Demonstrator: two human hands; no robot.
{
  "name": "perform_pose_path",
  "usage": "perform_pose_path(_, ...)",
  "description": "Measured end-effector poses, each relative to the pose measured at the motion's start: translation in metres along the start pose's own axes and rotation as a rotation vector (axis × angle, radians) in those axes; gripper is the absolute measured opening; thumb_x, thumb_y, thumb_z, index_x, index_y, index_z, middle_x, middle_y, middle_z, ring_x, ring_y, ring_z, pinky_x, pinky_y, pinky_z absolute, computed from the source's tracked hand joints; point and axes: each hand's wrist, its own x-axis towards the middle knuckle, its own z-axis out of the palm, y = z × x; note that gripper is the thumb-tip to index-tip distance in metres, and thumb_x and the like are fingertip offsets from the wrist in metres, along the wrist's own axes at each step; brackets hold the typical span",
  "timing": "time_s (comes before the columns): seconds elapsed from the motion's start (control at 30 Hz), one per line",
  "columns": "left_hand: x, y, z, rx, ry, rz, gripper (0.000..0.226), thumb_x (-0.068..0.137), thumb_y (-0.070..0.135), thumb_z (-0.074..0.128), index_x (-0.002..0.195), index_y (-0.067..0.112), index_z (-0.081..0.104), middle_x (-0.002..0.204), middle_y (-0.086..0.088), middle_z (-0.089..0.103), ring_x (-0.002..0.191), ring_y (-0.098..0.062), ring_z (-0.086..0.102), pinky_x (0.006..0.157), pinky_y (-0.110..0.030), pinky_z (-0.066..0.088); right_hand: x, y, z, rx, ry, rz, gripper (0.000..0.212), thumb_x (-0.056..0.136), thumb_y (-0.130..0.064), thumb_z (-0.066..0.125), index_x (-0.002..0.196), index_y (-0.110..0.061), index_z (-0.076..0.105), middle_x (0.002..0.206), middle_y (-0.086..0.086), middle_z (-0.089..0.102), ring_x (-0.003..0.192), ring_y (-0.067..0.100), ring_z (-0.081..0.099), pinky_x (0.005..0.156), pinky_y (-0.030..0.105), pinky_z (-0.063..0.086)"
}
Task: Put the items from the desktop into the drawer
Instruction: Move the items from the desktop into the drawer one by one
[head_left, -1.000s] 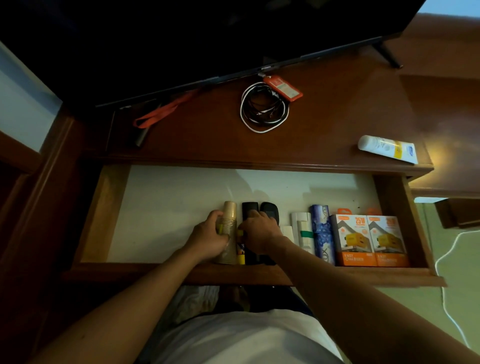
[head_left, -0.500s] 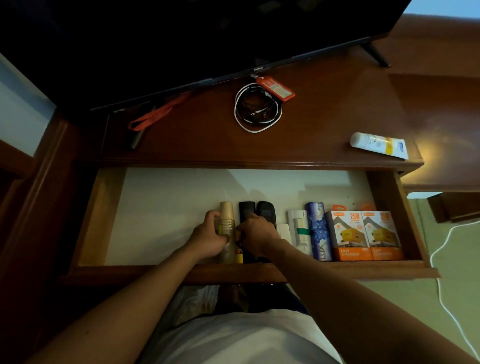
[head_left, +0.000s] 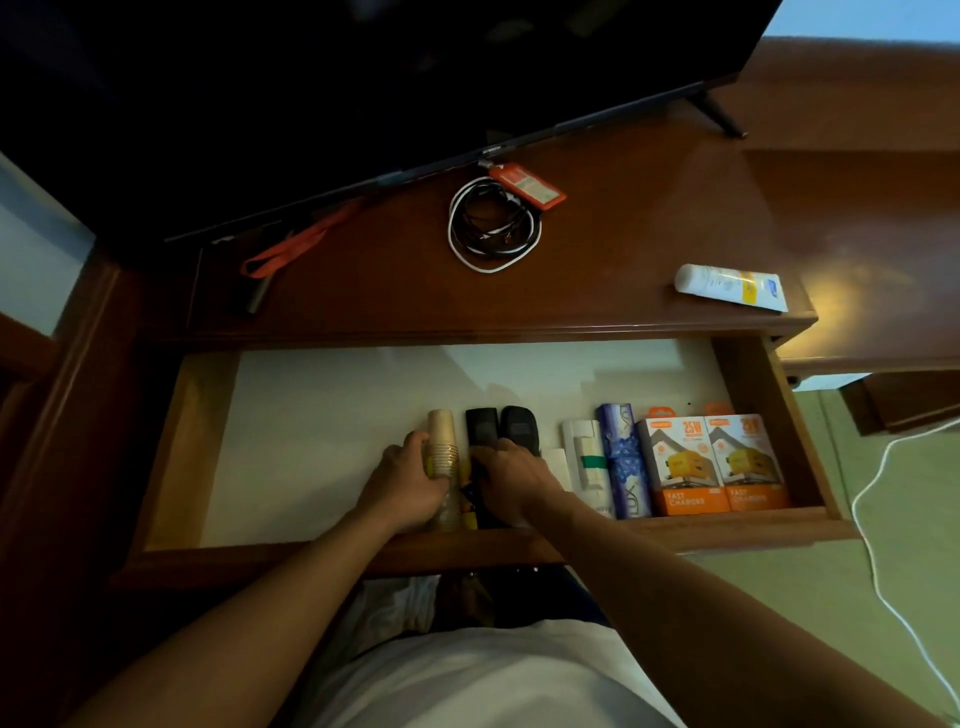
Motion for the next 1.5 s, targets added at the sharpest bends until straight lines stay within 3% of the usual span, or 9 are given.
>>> perform_pose_path(0.1,-0.004,0.015,-0.007,0.129,0.062,0.038,0.069,0.086,0.050,0.060,0.146,0.035,0.031,0.140,-0.006,0.039,0.120,-0.035,0.051,0.092,-0.041,0.047,-0.009,0.012,-0.011,0.009,0.056,0.044,0.046,0.096,-0.027,0.052,0.142,-0.024,0.047,0.128,0.010,0.054,0.112,0.033,0.057,0.091,0.046,0.051)
perform_pose_path(0.23,-0.003,0.052,-0.021,0.202,0.249,0.252,0.052,0.093,0.035,0.057,0.142,0.027,0.041,0.147,0.001,0.035,0.124,-0.027,0.044,0.088,-0.037,0.045,-0.018,0.039,-0.044,0.092,0.220,0.053,0.035,0.095,-0.022,0.052,0.129,-0.023,0.060,0.118,0.005,0.056,0.102,0.029,0.060,0.084,0.037,0.051)
perform_pose_path(0.37,0.014,0.096,-0.037,0.219,0.453,0.548,0.045,0.089,0.026,0.064,0.132,0.018,0.054,0.139,-0.002,0.046,0.120,-0.029,0.048,0.088,-0.040,0.045,-0.022,0.071,-0.094,0.168,0.613,0.084,0.034,0.087,-0.009,0.055,0.119,-0.016,0.067,0.111,0.007,0.061,0.097,0.028,0.060,0.081,0.042,0.053)
perform_pose_path(0.47,0.037,0.127,-0.047,0.261,0.501,0.583,0.048,0.087,0.028,0.064,0.133,0.018,0.053,0.140,-0.005,0.045,0.125,-0.030,0.044,0.094,-0.046,0.042,-0.022,0.100,-0.133,0.048,0.836,0.149,0.038,0.079,-0.011,0.059,0.117,-0.012,0.065,0.114,0.013,0.058,0.100,0.036,0.055,0.081,0.046,0.049)
perform_pose_path(0.67,0.082,0.150,-0.046,0.421,0.425,0.305,0.076,0.099,0.059,0.032,0.160,0.024,0.003,0.168,-0.012,-0.001,0.153,-0.035,-0.003,0.120,-0.053,-0.004,-0.014,0.157,-0.199,-0.031,0.723,0.409,0.061,0.093,-0.029,0.054,0.149,-0.025,0.029,0.160,0.010,0.022,0.143,0.038,0.024,0.108,0.061,0.027)
perform_pose_path(0.83,0.091,0.132,-0.044,0.521,0.381,0.224,0.085,0.095,0.070,0.014,0.159,0.017,-0.006,0.167,-0.014,-0.012,0.153,-0.034,-0.010,0.121,-0.057,-0.006,0.004,0.188,-0.217,-0.070,0.509,0.411,0.075,0.099,-0.032,0.053,0.159,-0.025,0.008,0.168,0.004,0.001,0.152,0.038,-0.005,0.114,0.069,0.005)
perform_pose_path(1.03,0.088,0.121,-0.050,0.503,0.372,0.270,0.080,0.097,0.069,0.016,0.160,0.023,-0.004,0.167,-0.006,-0.015,0.153,-0.027,-0.014,0.120,-0.055,-0.008,0.013,0.182,-0.212,-0.167,0.639,0.344,0.053,0.091,-0.013,0.059,0.141,-0.020,0.041,0.148,0.008,0.041,0.143,0.038,0.023,0.110,0.072,0.017)
perform_pose_path(1.27,0.078,0.089,-0.078,0.472,0.348,0.247,0.067,0.100,0.064,0.017,0.159,0.036,0.004,0.168,-0.001,-0.010,0.153,-0.028,-0.013,0.120,-0.057,-0.007,0.018,0.097,-0.181,-0.258,0.663,0.078,0.067,0.091,-0.018,0.062,0.151,-0.023,0.032,0.150,0.015,0.039,0.139,0.044,0.031,0.111,0.068,0.018)
perform_pose_path(1.5,0.074,0.029,-0.122,0.449,0.371,0.177,0.063,0.102,0.058,0.020,0.159,0.035,0.009,0.169,0.000,-0.008,0.154,-0.026,-0.010,0.121,-0.056,-0.005,0.007,-0.011,-0.094,-0.294,0.556,-0.473,0.057,0.093,-0.033,0.061,0.145,-0.020,0.043,0.135,0.013,0.050,0.127,0.037,0.044,0.104,0.059,0.034)
